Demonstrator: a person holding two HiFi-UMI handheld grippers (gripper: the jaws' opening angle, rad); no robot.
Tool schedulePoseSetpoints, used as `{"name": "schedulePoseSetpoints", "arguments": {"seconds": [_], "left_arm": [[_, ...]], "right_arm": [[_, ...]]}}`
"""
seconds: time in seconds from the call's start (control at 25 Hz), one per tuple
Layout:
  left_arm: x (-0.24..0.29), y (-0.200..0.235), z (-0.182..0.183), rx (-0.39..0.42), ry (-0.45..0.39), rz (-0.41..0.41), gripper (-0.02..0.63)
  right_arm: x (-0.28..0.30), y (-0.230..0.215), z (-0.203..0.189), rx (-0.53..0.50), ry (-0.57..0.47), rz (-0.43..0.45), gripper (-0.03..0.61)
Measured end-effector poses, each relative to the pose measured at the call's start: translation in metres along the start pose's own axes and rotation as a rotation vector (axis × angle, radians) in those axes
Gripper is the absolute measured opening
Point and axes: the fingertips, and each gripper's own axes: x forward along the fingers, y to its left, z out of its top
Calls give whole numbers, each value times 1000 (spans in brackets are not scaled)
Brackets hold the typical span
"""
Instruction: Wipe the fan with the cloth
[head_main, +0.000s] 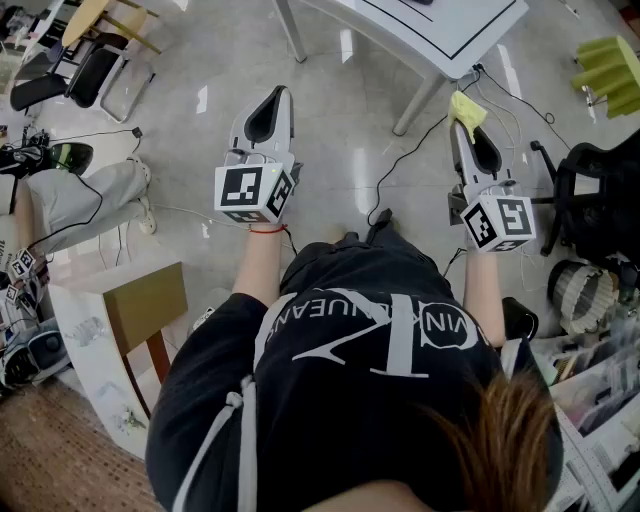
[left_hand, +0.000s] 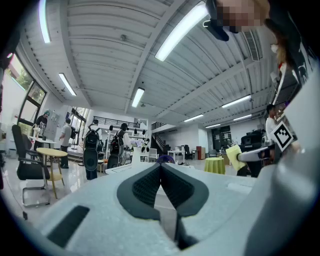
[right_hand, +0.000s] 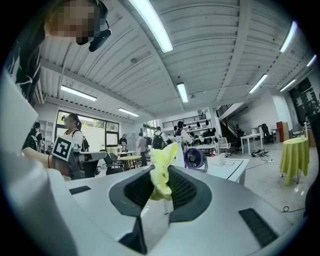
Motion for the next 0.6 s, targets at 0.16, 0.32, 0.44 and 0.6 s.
{"name": "schedulePoseSetpoints", "arguments": {"seconds": [0.16, 0.32, 0.44, 0.6], "left_arm": [[16, -7, -4, 9, 3, 11, 11], [29, -17, -6, 20, 7, 32, 11], [44, -21, -3, 23, 0, 59, 11], [50, -35, -3, 29, 0, 87, 11]], "right_arm": [[8, -16, 2, -13, -2, 10, 77], [17, -32, 2, -28, 2, 45, 77], [28, -48, 3, -35, 6, 77, 77], [27, -63, 4, -35, 11, 112, 78]]}}
